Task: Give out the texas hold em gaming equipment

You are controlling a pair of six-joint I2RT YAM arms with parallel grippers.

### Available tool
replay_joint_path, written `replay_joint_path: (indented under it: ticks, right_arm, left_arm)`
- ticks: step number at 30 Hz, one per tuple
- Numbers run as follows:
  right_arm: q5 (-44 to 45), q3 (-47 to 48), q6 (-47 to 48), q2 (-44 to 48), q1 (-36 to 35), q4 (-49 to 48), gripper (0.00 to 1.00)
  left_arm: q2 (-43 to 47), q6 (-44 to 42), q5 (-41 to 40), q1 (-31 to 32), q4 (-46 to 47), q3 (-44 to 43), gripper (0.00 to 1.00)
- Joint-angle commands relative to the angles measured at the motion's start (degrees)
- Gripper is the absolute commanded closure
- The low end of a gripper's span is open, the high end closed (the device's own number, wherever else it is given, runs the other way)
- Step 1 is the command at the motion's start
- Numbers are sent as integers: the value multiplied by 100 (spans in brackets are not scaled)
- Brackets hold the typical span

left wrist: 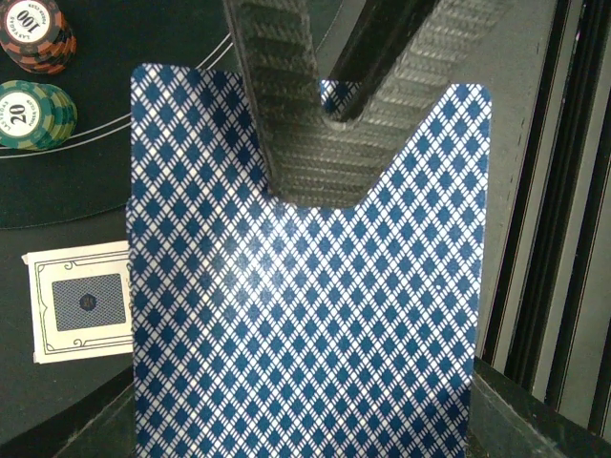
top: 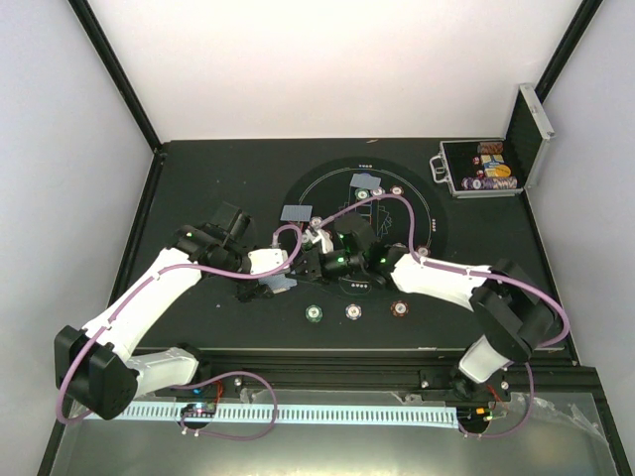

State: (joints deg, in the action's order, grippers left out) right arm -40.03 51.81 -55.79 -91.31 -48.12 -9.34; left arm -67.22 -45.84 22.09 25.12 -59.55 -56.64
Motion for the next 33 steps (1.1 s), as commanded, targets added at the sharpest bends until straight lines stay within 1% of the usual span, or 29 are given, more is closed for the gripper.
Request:
replay_joint_path:
  ticks: [1, 4, 7, 12, 19, 23, 27, 30, 33]
  right_arm:
    - [251, -170, 52, 190, 59, 405, 84]
    - [288, -170, 12, 293, 65, 444, 93]
    - [333, -163, 26, 409, 82, 542, 98]
    - [350, -268, 56, 608, 197, 635, 99]
    - [167, -584, -61, 972, 479, 483, 99]
    - [130, -787, 191, 1343, 965, 932, 99]
    - [32, -1219, 487, 1725, 1752, 1302, 99]
    - [-37, -1551, 713, 1834, 2327, 1488, 99]
    - [-43, -1813, 916, 1832, 2713, 1602, 99]
  left_arm:
    - [61, -91, 22, -18, 57, -69, 98]
    - [64, -90, 15, -16, 68, -58, 98]
    - [53, -91, 10, -17, 66, -58, 98]
    - [51, -91, 11, -16, 66, -62, 98]
    - [50, -99, -23, -16, 53, -63, 98]
    - [43, -115, -76, -23, 40, -63, 99]
    - [50, -126, -82, -16, 32, -71, 98]
    - [42, -126, -82, -17, 33, -84, 98]
    - [42, -126, -73, -16, 33, -85, 98]
